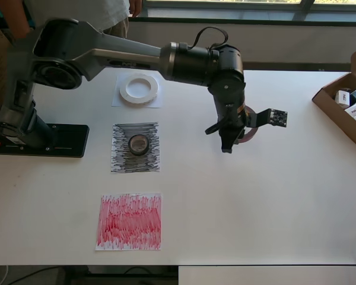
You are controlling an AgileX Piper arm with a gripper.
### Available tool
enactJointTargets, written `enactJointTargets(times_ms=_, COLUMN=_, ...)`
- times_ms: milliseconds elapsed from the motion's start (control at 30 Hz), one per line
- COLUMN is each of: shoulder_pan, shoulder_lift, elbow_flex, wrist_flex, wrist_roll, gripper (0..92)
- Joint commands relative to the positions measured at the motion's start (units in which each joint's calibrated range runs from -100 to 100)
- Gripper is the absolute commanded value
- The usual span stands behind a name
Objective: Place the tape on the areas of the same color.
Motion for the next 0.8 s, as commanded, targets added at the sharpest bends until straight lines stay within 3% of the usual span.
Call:
enactJointTargets(times_ms=0, shoulder_pan=-3.4, shoulder_lift=-18.8, elbow_flex=19.2, wrist_flex=-0.8, wrist_roll=-5.8, gripper=0.0)
enactJointTargets(times_ms=367, shoulder_pan=-15.7, shoulder_lift=-41.7, elbow_flex=54.5, wrist_flex=-14.6, wrist_roll=-24.5, gripper=0.0)
enactJointTargets(times_ms=767, shoulder_pan=-29.7, shoulder_lift=-44.6, elbow_flex=71.4, wrist_flex=-30.7, wrist_roll=-45.0, gripper=0.0)
